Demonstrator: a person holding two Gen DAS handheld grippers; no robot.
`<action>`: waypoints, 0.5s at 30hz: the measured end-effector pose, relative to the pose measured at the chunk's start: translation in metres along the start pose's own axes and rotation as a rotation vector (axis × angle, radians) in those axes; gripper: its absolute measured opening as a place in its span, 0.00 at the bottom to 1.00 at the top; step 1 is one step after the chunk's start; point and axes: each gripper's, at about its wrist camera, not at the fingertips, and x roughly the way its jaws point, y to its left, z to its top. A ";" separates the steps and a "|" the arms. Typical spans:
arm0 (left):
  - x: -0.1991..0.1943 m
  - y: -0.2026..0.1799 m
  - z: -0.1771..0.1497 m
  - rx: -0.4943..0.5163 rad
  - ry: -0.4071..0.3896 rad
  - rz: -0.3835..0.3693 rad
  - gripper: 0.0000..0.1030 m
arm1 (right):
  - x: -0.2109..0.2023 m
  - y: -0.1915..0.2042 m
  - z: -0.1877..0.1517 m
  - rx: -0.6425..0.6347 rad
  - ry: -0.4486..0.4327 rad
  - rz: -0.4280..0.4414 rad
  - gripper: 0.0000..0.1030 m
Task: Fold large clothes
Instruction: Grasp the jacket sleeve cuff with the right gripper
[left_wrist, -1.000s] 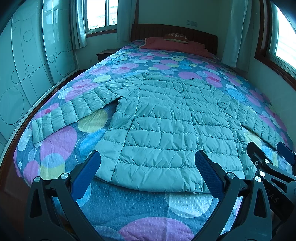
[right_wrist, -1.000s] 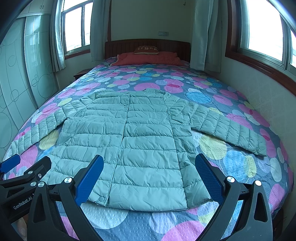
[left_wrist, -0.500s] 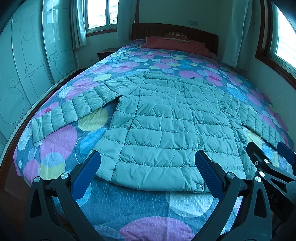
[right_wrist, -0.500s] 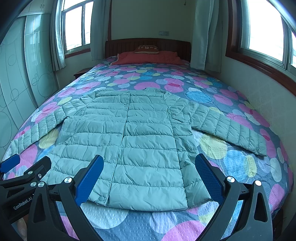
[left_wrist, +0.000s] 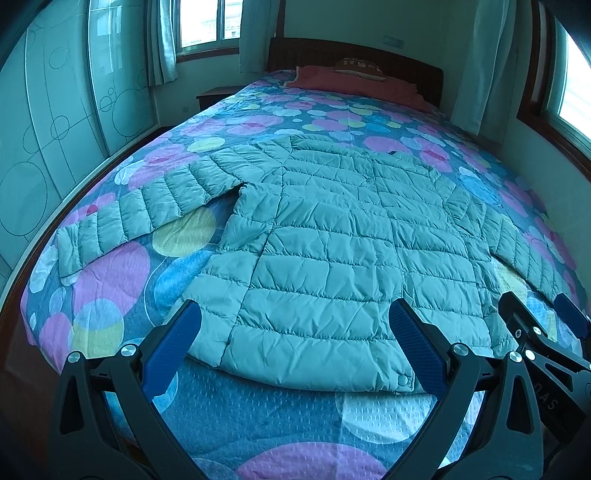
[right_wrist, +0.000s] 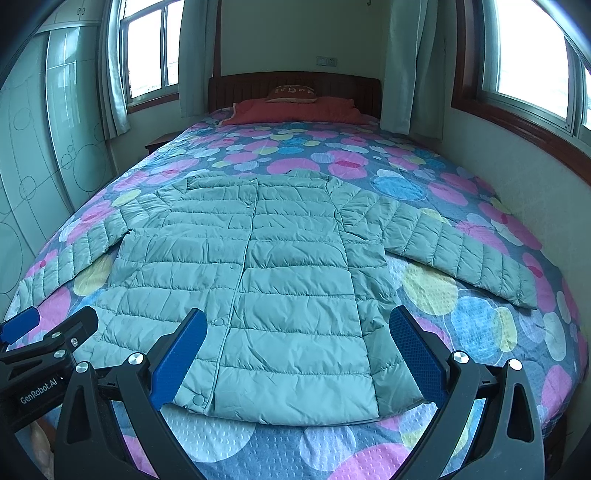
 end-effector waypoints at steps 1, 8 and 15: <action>0.004 0.002 0.002 -0.004 0.011 -0.002 0.98 | 0.003 -0.003 0.001 0.006 0.003 -0.002 0.95; 0.044 0.026 0.017 -0.063 0.095 -0.008 0.66 | 0.033 -0.029 0.008 0.061 0.034 -0.013 0.95; 0.086 0.064 0.028 -0.140 0.121 0.077 0.76 | 0.073 -0.060 0.014 0.129 0.079 -0.015 0.69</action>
